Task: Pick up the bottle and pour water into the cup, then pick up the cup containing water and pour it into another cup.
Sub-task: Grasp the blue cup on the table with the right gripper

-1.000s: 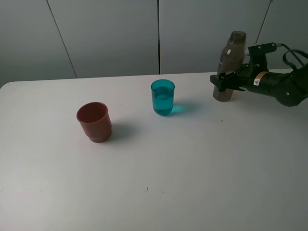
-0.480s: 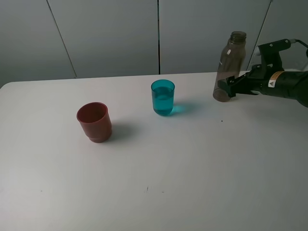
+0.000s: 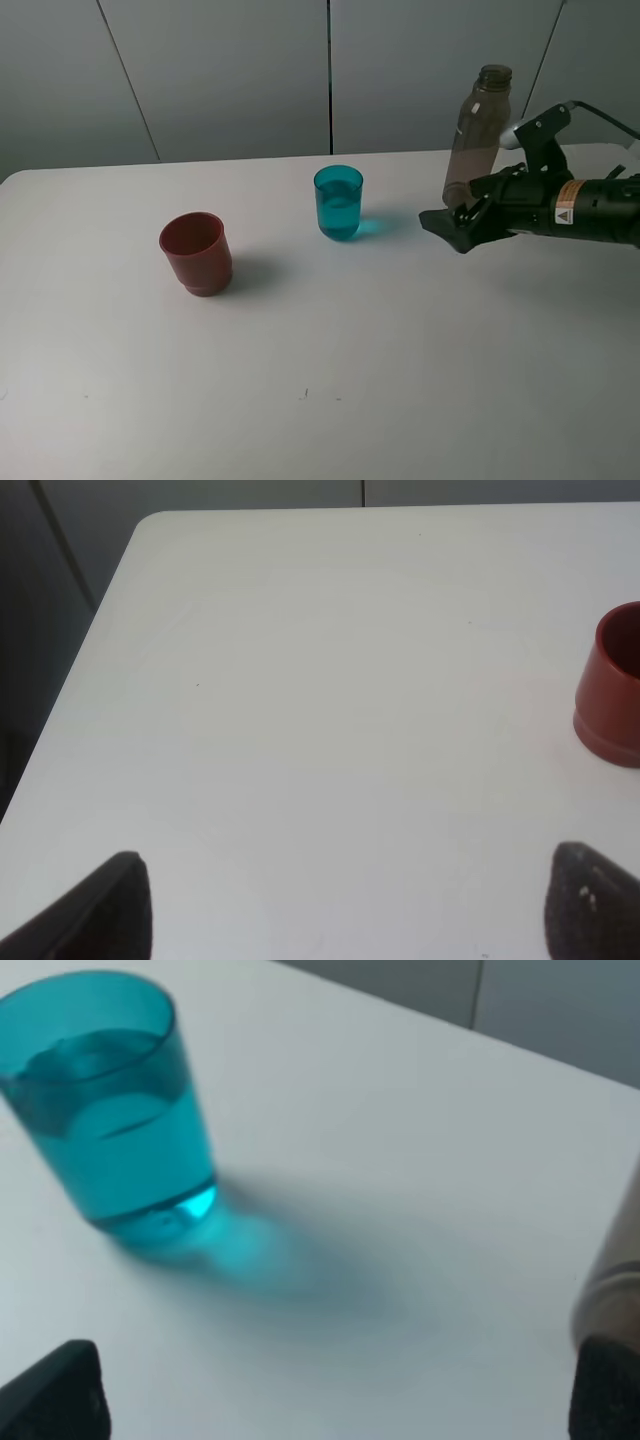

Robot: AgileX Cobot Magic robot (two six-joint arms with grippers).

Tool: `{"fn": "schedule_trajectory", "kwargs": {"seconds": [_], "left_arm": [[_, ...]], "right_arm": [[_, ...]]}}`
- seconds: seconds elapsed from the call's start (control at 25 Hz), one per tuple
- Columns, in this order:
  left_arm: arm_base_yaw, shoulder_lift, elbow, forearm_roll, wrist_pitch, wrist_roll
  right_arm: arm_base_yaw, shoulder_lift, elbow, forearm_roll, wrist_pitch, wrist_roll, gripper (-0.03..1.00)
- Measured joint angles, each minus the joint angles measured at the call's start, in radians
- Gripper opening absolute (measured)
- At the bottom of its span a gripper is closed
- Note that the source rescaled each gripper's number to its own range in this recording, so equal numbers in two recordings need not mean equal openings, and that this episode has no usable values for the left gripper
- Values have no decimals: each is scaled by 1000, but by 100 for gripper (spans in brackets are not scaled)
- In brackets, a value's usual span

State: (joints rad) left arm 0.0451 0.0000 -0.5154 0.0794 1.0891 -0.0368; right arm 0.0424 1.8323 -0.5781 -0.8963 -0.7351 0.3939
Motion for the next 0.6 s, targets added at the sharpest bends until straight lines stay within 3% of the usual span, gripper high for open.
{"fn": "schedule_trajectory", "kwargs": {"seconds": [0.24,0.6], "left_arm": [[0,0,0,0,0,1],[0,0,0,0,0,1]], "right_arm": [[140,74,-5,167,-15,-111,100],[271,178,-83,366,-15,-144,100]]}}
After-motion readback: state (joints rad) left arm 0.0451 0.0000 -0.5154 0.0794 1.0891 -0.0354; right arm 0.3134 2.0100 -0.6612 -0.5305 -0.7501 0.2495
